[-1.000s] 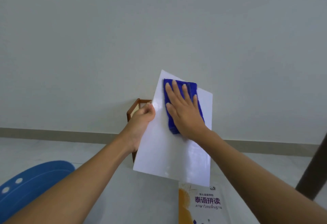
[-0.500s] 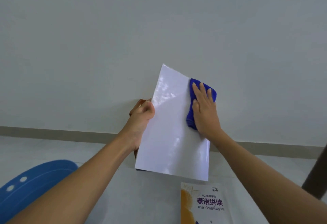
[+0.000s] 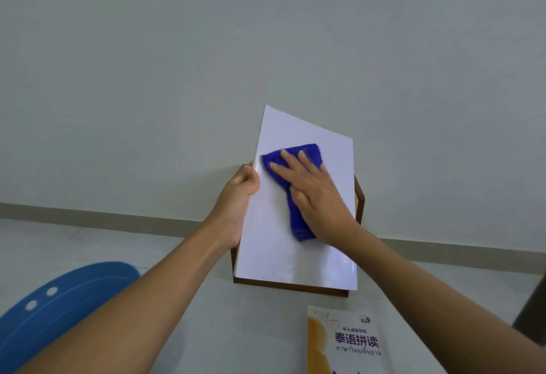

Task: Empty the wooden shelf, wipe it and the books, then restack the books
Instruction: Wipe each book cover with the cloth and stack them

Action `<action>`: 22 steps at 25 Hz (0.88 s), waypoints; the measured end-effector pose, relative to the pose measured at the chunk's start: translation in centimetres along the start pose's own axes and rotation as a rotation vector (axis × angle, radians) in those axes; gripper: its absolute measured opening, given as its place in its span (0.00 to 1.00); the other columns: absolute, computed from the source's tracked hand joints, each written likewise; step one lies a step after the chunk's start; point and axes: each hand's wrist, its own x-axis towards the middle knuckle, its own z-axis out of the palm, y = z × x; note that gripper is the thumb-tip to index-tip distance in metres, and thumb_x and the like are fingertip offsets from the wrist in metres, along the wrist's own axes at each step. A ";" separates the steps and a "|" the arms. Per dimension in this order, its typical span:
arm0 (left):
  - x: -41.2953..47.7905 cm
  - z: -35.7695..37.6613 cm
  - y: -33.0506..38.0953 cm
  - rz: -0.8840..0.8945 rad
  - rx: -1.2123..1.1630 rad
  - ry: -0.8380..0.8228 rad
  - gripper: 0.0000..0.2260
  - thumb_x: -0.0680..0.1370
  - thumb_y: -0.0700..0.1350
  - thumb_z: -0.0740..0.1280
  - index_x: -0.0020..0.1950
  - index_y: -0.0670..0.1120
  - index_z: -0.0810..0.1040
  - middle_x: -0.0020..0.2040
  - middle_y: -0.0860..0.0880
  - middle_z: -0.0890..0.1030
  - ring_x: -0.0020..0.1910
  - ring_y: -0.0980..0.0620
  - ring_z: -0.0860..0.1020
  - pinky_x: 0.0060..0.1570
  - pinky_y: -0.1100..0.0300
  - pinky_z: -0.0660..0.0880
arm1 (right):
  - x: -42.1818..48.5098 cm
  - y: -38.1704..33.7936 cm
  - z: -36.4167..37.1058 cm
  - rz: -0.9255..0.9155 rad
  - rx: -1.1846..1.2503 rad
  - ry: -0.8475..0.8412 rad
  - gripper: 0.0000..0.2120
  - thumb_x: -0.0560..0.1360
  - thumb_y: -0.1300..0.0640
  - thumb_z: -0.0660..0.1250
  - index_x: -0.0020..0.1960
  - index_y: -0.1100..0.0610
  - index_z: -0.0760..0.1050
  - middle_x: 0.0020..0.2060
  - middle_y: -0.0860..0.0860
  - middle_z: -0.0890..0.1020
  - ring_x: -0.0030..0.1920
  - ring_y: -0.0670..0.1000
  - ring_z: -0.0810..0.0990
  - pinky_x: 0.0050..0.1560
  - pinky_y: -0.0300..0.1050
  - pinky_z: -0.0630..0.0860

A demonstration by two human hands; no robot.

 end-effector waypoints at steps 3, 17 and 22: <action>-0.1 0.1 0.1 -0.009 0.013 -0.004 0.13 0.82 0.46 0.59 0.64 0.44 0.74 0.56 0.44 0.81 0.49 0.48 0.81 0.45 0.54 0.79 | 0.5 2.7 -1.0 0.194 -0.007 0.120 0.25 0.81 0.59 0.48 0.76 0.42 0.54 0.77 0.43 0.53 0.77 0.47 0.46 0.77 0.52 0.43; -0.2 -0.5 0.3 -0.026 -0.074 0.139 0.12 0.82 0.50 0.58 0.60 0.49 0.76 0.54 0.45 0.82 0.50 0.45 0.82 0.50 0.47 0.79 | -3.5 -0.4 2.1 0.009 -0.022 -0.105 0.24 0.82 0.49 0.45 0.75 0.37 0.44 0.76 0.36 0.44 0.76 0.41 0.38 0.76 0.51 0.39; -0.2 0.3 0.5 -0.034 -0.063 0.146 0.10 0.82 0.51 0.58 0.58 0.51 0.76 0.55 0.47 0.82 0.54 0.45 0.81 0.52 0.47 0.78 | -2.3 -0.2 1.6 0.277 0.064 -0.010 0.24 0.84 0.55 0.48 0.77 0.41 0.46 0.77 0.40 0.45 0.76 0.42 0.37 0.76 0.55 0.36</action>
